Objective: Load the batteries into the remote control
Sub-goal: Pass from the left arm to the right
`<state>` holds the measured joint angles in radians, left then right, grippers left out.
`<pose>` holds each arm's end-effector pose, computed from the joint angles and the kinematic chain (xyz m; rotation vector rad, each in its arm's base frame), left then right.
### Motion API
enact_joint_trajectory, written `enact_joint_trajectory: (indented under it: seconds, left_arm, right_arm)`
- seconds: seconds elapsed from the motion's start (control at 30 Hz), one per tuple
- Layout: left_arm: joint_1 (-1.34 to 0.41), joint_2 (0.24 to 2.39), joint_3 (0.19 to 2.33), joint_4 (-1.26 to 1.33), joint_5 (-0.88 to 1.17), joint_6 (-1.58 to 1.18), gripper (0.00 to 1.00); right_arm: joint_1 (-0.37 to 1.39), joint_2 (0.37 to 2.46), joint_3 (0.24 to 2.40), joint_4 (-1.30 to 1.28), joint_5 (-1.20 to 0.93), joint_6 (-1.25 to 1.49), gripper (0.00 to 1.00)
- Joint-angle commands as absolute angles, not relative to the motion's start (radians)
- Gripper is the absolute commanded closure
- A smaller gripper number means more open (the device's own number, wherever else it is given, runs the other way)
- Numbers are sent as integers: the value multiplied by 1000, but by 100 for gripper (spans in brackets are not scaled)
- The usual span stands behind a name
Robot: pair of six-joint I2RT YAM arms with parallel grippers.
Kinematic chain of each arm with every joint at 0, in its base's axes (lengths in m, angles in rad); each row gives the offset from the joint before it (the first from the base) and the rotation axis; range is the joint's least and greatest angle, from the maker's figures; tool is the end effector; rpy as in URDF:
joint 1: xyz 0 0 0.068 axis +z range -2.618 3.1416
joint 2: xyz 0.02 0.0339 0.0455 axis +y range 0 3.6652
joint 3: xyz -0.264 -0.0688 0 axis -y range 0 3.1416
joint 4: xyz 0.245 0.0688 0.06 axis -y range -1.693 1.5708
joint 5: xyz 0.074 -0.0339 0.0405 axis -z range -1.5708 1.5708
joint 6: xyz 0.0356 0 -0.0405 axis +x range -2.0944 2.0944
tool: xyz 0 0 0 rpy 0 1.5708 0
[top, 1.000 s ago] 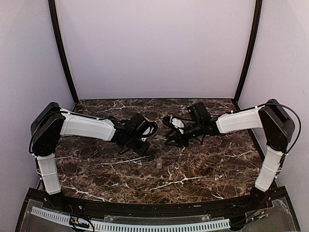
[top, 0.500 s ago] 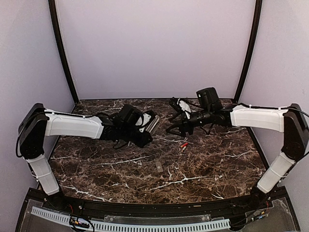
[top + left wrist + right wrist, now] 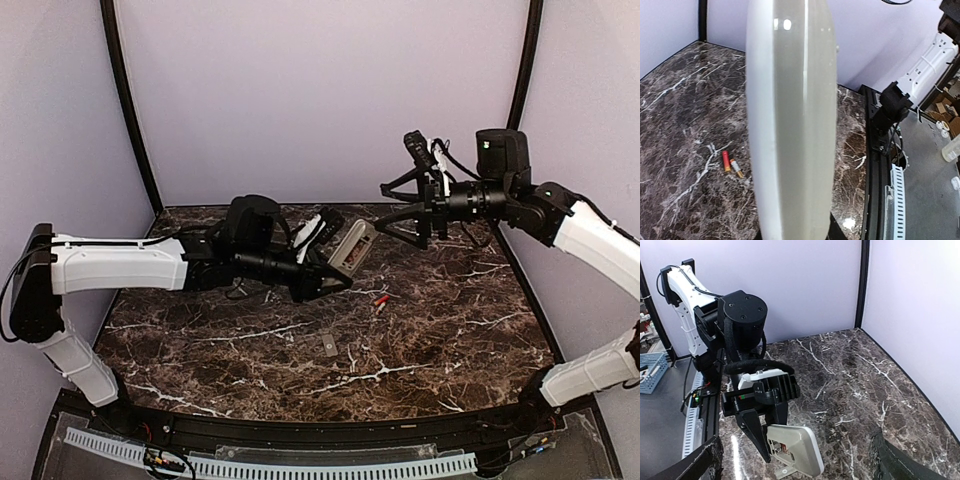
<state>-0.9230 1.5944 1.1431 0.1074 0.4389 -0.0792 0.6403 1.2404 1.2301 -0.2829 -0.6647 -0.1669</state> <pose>0.2129 -0.3065 0.2888 1.1122 1.7063 -1.0741 0.2095 0.1835 0.3912 -1.1603 1.5120 0.9410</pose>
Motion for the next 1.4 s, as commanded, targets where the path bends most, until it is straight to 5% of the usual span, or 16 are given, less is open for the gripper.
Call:
enact_joint_trajectory:
  seconds: [0.0, 0.23, 0.43, 0.7, 1.37]
  left_arm:
    - [-950, 1543, 1126, 169, 553, -58, 100]
    - [-985, 1530, 1130, 182, 590, -55, 100]
    - [-1005, 1541, 1163, 139, 587, -43, 100]
    - [-1022, 1548, 1175, 132, 573, -42, 100]
    - [-1025, 1567, 1193, 110, 555, -20, 100]
  right_arm:
    - [635, 1253, 1298, -477, -764, -108, 3]
    - [640, 1269, 1332, -608, -917, -158, 20]
    - [655, 1244, 1285, -555, -913, -104, 45]
    - [689, 1237, 1238, -539, -878, -102, 42]
    - [716, 1329, 1296, -612, -894, -131, 79]
